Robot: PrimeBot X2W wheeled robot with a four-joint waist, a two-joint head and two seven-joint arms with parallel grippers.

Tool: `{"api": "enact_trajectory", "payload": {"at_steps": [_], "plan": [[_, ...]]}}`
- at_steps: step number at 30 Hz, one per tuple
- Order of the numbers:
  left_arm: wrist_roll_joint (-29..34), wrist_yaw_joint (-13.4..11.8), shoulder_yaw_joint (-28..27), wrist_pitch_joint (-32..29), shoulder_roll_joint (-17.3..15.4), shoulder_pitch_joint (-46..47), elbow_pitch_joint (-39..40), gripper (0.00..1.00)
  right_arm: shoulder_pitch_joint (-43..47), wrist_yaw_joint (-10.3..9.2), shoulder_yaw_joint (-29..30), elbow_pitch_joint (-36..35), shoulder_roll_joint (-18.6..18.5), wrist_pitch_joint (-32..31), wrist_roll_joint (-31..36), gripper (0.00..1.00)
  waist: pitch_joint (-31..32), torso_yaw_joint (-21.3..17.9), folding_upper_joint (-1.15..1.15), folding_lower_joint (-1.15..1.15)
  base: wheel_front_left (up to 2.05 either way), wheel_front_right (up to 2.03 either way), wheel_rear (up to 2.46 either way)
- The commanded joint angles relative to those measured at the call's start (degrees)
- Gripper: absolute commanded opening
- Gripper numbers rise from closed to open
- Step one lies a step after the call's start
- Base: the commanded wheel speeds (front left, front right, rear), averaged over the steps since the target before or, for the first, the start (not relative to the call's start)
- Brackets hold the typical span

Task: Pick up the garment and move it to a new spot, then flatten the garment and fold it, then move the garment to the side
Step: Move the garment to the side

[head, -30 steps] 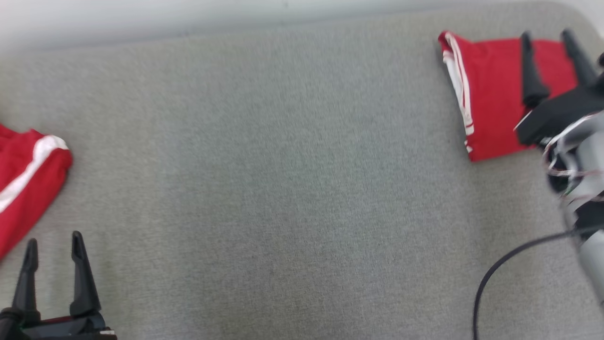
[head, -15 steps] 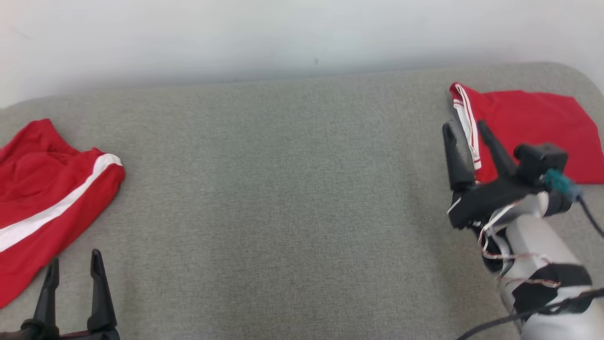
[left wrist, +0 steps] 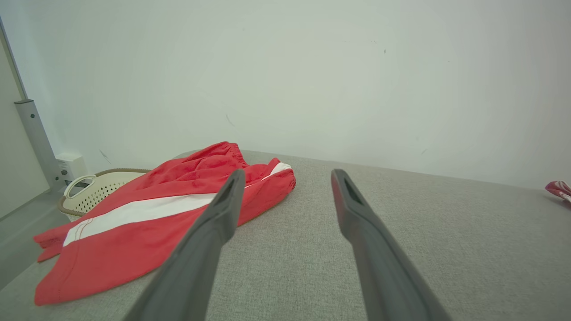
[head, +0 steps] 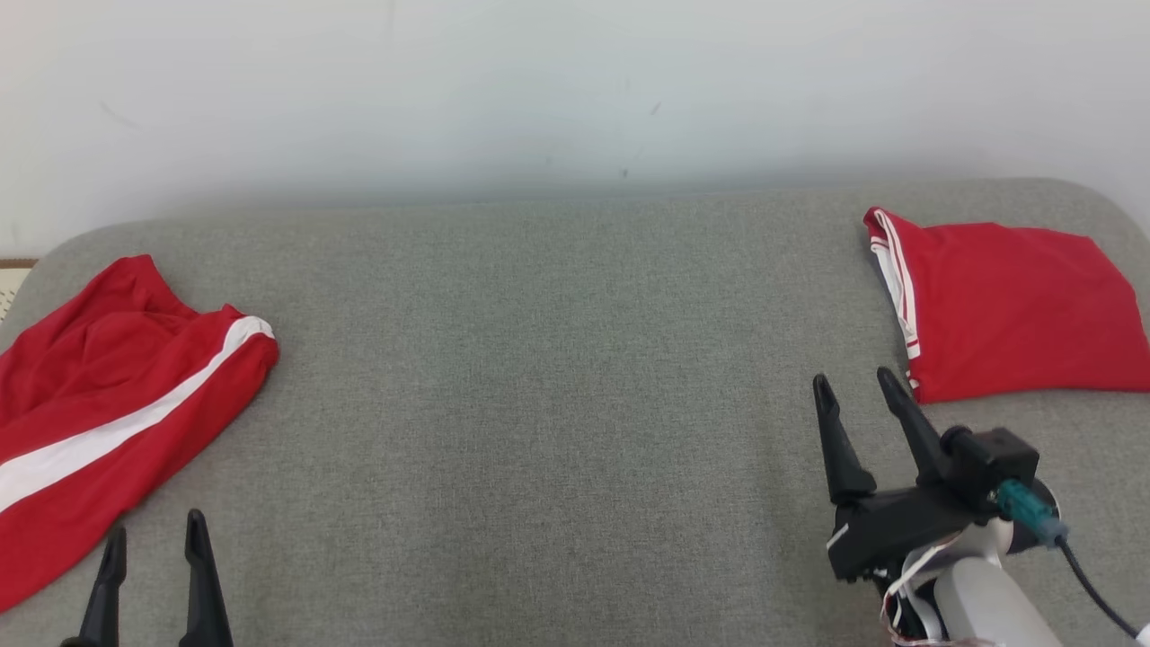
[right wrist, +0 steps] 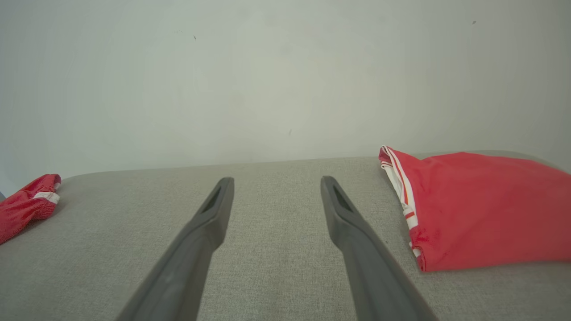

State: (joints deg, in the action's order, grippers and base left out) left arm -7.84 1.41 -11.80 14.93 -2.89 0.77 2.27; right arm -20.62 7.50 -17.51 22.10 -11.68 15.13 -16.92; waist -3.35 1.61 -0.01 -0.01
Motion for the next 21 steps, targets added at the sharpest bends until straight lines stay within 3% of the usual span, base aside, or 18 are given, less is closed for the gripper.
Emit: {"api": "enact_trajectory", "payload": {"at_steps": [1,8,21], "plan": [[-0.22,-0.22,0.14,0.19,-0.03,-1.08,0.02,1.0,1.63,-0.02,0.47,-1.15,0.58,0.12,1.24,1.0,0.58,0.04,0.01,0.01,0.0,0.0,0.0],[-0.38,-0.79,0.73,0.19,-0.03,-2.76,-0.14,1.0,9.16,-0.02,3.23,-6.51,3.76,0.12,6.54,1.0,2.64,-0.33,0.01,0.01,0.0,0.0,0.0],[1.99,-0.73,2.45,0.19,-0.07,-5.23,-2.52,1.0,18.36,-0.02,6.28,-11.25,6.29,-1.36,8.25,1.0,5.01,-0.68,0.01,0.01,0.0,0.0,0.0]]}}
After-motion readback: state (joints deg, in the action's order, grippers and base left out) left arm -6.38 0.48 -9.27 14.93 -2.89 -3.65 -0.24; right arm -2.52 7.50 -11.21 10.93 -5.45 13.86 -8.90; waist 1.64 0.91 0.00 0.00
